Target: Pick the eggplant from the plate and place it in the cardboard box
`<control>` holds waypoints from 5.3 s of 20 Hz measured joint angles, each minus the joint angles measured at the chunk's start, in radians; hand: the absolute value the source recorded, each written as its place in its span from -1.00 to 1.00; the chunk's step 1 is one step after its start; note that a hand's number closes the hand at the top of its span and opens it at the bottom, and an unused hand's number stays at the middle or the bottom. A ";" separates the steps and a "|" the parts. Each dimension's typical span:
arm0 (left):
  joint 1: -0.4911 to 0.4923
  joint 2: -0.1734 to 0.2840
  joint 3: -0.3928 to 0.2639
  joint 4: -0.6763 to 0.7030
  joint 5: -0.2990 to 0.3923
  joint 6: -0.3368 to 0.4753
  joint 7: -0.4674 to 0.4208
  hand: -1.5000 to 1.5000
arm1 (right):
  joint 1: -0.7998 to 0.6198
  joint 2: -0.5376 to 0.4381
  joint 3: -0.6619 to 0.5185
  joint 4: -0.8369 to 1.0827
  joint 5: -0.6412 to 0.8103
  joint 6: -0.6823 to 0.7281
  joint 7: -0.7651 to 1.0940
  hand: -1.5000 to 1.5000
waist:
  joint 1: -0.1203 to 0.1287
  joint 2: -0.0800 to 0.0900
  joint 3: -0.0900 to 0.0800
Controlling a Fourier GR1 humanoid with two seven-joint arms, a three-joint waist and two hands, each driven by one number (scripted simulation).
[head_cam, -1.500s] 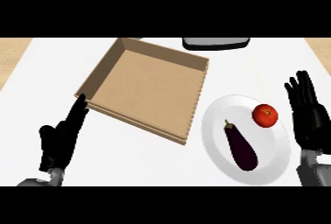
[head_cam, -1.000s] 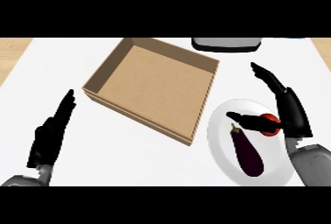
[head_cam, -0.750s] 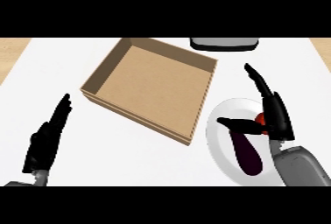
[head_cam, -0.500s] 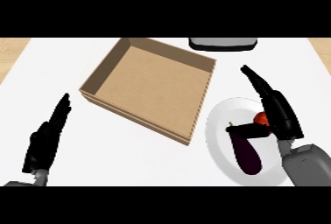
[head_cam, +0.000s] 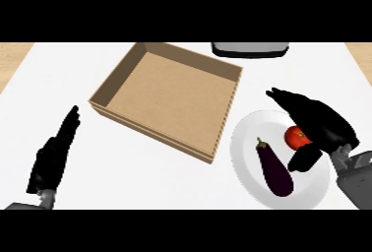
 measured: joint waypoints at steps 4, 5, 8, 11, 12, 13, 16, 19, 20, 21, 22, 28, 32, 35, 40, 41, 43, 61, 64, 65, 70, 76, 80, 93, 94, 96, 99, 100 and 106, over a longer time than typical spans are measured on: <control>-0.003 -0.004 0.004 0.014 -0.007 -0.005 -0.006 0.00 | -0.046 0.008 0.051 -0.057 -0.052 0.202 0.184 -1.00 | 0.000 0.001 0.001; -0.007 -0.003 0.008 0.008 -0.003 -0.011 0.002 0.00 | -0.048 0.027 0.062 -0.066 -0.060 0.231 0.230 -1.00 | 0.000 0.001 0.002; 0.005 -0.010 0.018 0.002 -0.008 -0.018 -0.003 0.00 | -0.058 0.084 0.079 -0.083 -0.070 0.302 0.344 -1.00 | 0.002 0.002 0.003; 0.018 -0.014 0.035 -0.007 -0.013 -0.033 -0.009 0.00 | -0.049 0.135 0.082 -0.090 -0.049 0.322 0.390 -1.00 | 0.002 0.003 0.004; 0.006 -0.020 0.041 0.007 -0.015 -0.037 -0.009 0.00 | -0.033 0.147 0.085 -0.109 -0.040 0.319 0.406 -1.00 | -0.001 0.003 0.004; 0.005 -0.019 0.042 -0.008 -0.020 -0.038 0.010 0.00 | -0.030 0.158 0.084 -0.108 -0.029 0.321 0.414 -1.00 | 0.000 0.003 0.005; 0.007 -0.025 0.058 0.001 -0.026 -0.050 0.002 0.00 | -0.027 0.196 0.087 -0.110 -0.004 0.328 0.442 -1.00 | 0.000 0.003 0.005; 0.015 -0.038 0.062 -0.003 -0.037 -0.053 -0.004 0.00 | -0.003 0.210 0.097 -0.102 0.035 0.336 0.449 -1.00 | -0.001 0.004 0.005; 0.021 -0.038 0.065 -0.012 -0.040 -0.056 0.000 0.00 | -0.002 0.218 0.094 -0.090 0.044 0.340 0.449 -1.00 | 0.000 0.004 0.005; 0.017 -0.040 0.068 -0.019 -0.043 -0.055 0.013 0.00 | 0.012 0.210 0.089 -0.096 0.051 0.346 0.446 -1.00 | -0.001 0.004 0.005; 0.027 -0.043 0.072 -0.023 -0.043 -0.059 0.008 0.00 | 0.026 0.209 0.087 -0.095 0.065 0.349 0.443 -1.00 | -0.001 0.004 0.005; 0.009 -0.080 0.083 0.009 -0.074 -0.073 -0.002 0.00 | 0.069 0.219 0.057 -0.081 0.135 0.377 0.412 -1.00 | -0.002 0.004 0.006; -0.005 -0.092 0.105 0.019 -0.093 -0.095 0.005 0.00 | 0.102 0.250 0.040 -0.072 0.195 0.390 0.387 -1.00 | -0.002 0.004 0.006; 0.005 -0.112 0.104 -0.015 -0.113 -0.100 0.030 0.00 | 0.105 0.288 0.027 -0.054 0.235 0.402 0.376 -1.00 | 0.000 0.004 0.006; 0.027 -0.121 0.142 -0.014 -0.128 -0.140 0.008 0.00 | 0.156 0.295 -0.009 -0.033 0.317 0.394 0.308 -1.00 | -0.001 0.005 0.006; 0.039 -0.130 0.142 -0.014 -0.137 -0.137 -0.005 0.00 | 0.167 0.306 -0.008 -0.026 0.335 0.385 0.303 -1.00 | -0.001 0.004 0.006; 0.025 -0.148 0.146 -0.022 -0.156 -0.133 0.016 0.00 | 0.170 0.327 -0.024 -0.025 0.354 0.394 0.297 -1.00 | -0.001 0.005 0.006; 0.029 -0.207 0.225 -0.040 -0.223 -0.216 0.026 0.00 | 0.214 0.417 -0.097 0.037 0.522 0.444 0.169 1.00 | 0.000 0.003 0.004; 0.015 -0.210 0.230 -0.042 -0.227 -0.221 0.043 0.00 | 0.217 0.385 -0.065 0.046 0.588 0.364 0.109 1.00 | 0.000 0.001 0.002; 0.009 -0.222 0.221 -0.040 -0.237 -0.212 0.048 0.00 | 0.198 0.376 -0.064 0.062 0.606 0.348 0.092 1.00 | 0.001 0.001 0.003; 0.037 -0.228 0.231 -0.043 -0.237 -0.227 0.022 0.00 | 0.194 0.354 -0.050 0.073 0.682 0.253 0.018 1.00 | 0.002 0.003 0.004; -0.001 -0.236 0.219 -0.028 -0.242 -0.236 0.018 0.00 | 0.002 0.268 -0.197 0.260 0.569 0.121 -0.319 1.00 | 0.037 0.020 0.009; -0.011 -0.242 0.208 -0.025 -0.253 -0.234 0.022 0.00 | -0.125 0.231 -0.282 0.447 0.522 0.026 -0.527 1.00 | 0.051 0.024 0.009; -0.005 -0.241 0.234 -0.022 -0.249 -0.236 0.030 0.00 | -0.439 0.270 -0.503 0.778 0.314 -0.020 -0.924 1.00 | 0.023 0.010 0.007; 0.004 -0.238 0.236 -0.030 -0.246 -0.240 0.030 0.00 | -0.449 0.275 -0.519 0.776 0.285 0.000 -0.947 1.00 | 0.022 0.008 0.006; 0.001 -0.230 0.245 -0.034 -0.240 -0.248 0.038 0.00 | -0.485 0.289 -0.546 0.779 0.235 0.043 -0.974 1.00 | 0.018 0.008 0.006; -0.007 -0.231 0.249 -0.035 -0.240 -0.251 0.050 0.00 | -0.538 0.315 -0.568 0.776 0.183 0.100 -0.979 1.00 | 0.014 0.006 0.006; -0.010 -0.233 0.250 -0.037 -0.242 -0.250 0.057 0.00 | -0.542 0.326 -0.574 0.773 0.170 0.108 -0.986 1.00 | 0.012 0.006 0.006; 0.018 -0.238 0.257 -0.031 -0.248 -0.255 0.022 0.00 | -0.646 0.419 -0.574 0.745 0.139 0.142 -0.865 1.00 | 0.009 0.005 0.005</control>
